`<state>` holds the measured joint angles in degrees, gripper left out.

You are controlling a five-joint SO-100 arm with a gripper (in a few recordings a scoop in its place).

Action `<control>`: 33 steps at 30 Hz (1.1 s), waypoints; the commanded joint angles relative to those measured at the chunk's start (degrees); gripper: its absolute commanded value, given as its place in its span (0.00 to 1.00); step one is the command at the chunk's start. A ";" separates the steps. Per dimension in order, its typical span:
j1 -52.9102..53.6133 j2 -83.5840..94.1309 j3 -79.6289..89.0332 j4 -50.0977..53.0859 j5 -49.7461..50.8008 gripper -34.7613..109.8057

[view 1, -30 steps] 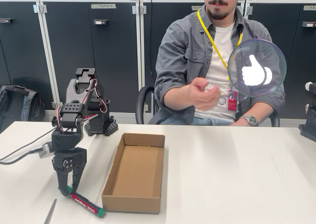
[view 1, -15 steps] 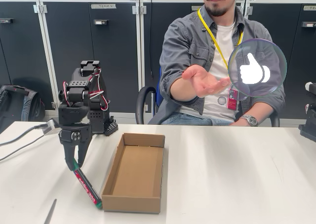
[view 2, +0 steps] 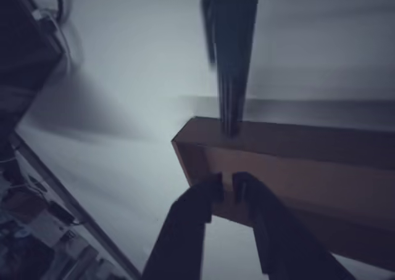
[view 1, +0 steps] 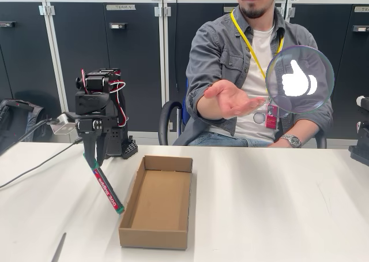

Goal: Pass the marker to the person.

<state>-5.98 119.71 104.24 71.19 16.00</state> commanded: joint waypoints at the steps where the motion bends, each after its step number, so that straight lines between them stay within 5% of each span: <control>1: -0.18 7.38 1.32 0.79 -2.02 0.21; 11: -0.26 13.10 7.82 0.62 -7.56 0.21; 23: 3.43 5.10 11.43 12.39 -9.40 0.46; 33: 12.48 -4.48 9.67 11.16 -12.39 0.48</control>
<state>4.04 117.86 116.89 84.29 4.66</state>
